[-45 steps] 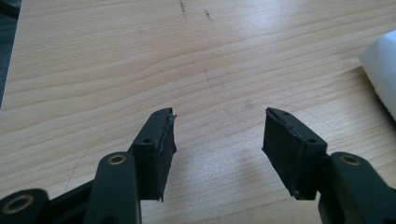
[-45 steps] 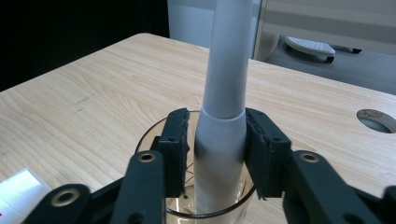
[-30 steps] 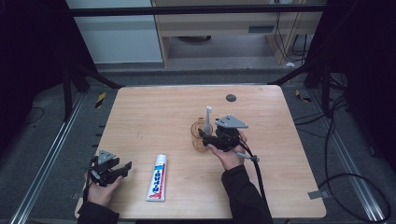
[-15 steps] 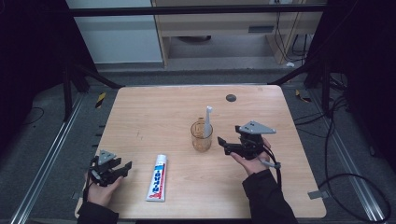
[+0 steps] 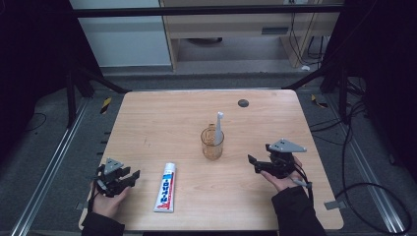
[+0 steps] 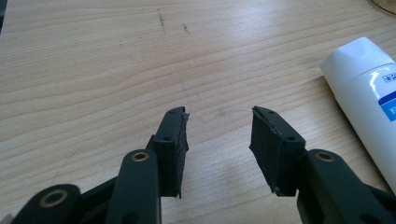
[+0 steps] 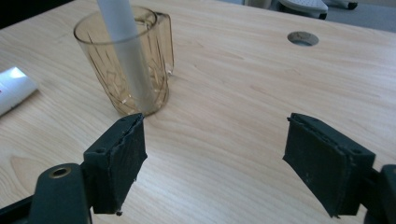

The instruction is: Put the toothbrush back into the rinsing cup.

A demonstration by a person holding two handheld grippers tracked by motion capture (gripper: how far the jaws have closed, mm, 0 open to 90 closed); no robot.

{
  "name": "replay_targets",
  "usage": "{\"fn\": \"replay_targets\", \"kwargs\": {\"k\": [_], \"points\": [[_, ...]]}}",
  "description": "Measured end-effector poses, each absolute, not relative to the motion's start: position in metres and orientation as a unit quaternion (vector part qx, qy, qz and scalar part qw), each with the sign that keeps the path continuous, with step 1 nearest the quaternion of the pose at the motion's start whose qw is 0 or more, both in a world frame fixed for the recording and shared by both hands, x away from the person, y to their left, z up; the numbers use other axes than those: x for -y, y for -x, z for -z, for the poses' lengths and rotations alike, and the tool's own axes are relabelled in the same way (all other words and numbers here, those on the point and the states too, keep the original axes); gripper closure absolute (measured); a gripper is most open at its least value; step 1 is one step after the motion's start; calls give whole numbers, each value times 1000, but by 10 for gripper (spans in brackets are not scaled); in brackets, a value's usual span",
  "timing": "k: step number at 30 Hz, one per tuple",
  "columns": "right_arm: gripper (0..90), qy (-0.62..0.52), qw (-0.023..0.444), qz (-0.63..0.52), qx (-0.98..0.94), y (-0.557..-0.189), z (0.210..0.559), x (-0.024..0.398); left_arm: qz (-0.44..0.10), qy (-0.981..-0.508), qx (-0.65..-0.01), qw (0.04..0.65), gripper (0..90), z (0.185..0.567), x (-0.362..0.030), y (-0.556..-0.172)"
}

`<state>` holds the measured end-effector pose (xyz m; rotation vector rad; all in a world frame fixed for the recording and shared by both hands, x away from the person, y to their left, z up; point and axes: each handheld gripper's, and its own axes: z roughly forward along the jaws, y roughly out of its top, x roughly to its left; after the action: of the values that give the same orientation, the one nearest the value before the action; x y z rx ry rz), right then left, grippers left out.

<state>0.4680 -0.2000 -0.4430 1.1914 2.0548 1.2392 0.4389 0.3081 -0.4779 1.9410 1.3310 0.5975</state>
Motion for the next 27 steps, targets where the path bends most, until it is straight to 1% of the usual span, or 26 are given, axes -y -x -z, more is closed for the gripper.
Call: {"fn": "replay_targets", "kwargs": {"k": [6, 16, 17, 19, 25, 27], "points": [[218, -441, 241, -432, -749, -463, 451, 210, -221, -757, -504, 352, 598, 478, -305, -438], [219, -456, 246, -405, -753, -459, 462, 226, -206, -781, -478, 346, 661, 476, -291, -434], [220, -460, 244, -404, -752, -457, 463, 229, -203, -784, -475, 345, 682, 476, -289, -433], [220, -461, 245, -404, -751, -457, 464, 229, -197, -788, -471, 344, 690, 477, -286, -432], [226, -466, 248, -393, -753, -454, 468, 234, -168, -814, -447, 331, 755, 478, -274, -425], [226, -467, 249, -393, -752, -453, 468, 235, -168, -820, -440, 324, 781, 477, -272, -420]]}}
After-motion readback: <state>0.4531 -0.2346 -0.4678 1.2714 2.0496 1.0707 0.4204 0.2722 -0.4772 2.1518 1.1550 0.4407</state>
